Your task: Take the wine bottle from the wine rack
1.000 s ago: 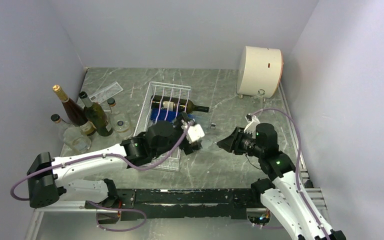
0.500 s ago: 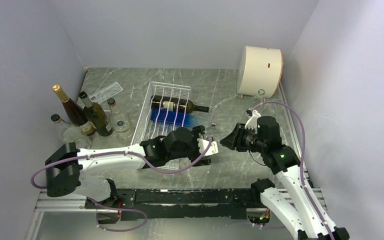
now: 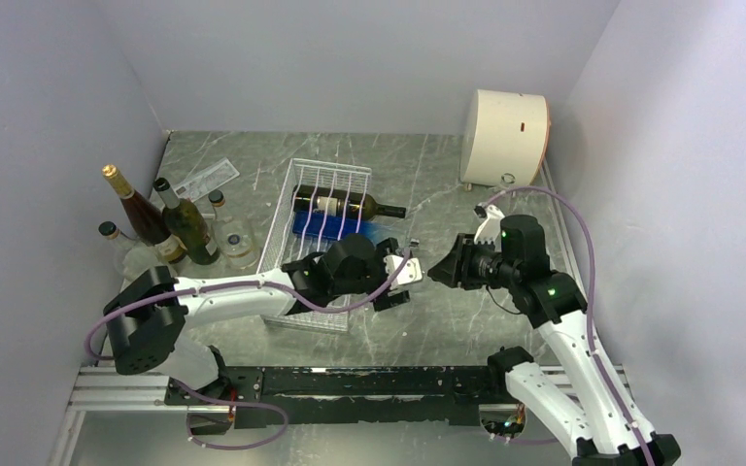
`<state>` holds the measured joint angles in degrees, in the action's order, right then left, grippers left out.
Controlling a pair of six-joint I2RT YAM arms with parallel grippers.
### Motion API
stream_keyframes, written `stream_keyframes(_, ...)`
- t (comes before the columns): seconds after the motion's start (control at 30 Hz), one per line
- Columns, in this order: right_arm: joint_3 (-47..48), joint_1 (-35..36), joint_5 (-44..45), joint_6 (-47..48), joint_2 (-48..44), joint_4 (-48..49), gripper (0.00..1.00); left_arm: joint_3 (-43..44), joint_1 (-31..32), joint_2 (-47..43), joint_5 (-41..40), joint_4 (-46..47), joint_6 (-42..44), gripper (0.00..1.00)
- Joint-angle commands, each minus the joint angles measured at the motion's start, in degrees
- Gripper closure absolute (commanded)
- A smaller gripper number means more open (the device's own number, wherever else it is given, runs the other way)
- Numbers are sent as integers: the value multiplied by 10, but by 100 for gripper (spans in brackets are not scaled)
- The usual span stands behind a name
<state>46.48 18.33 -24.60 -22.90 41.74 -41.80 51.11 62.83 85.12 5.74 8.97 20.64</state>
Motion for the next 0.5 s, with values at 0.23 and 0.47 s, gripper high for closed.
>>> stream_keyframes(0.23,62,0,-20,7,64,46,68,-1,-10,-11,30,91,-100,54)
stream_keyframes(0.47,38,0,59,-14,104,84,49,-5,-10,-10,-19,104,-155,67)
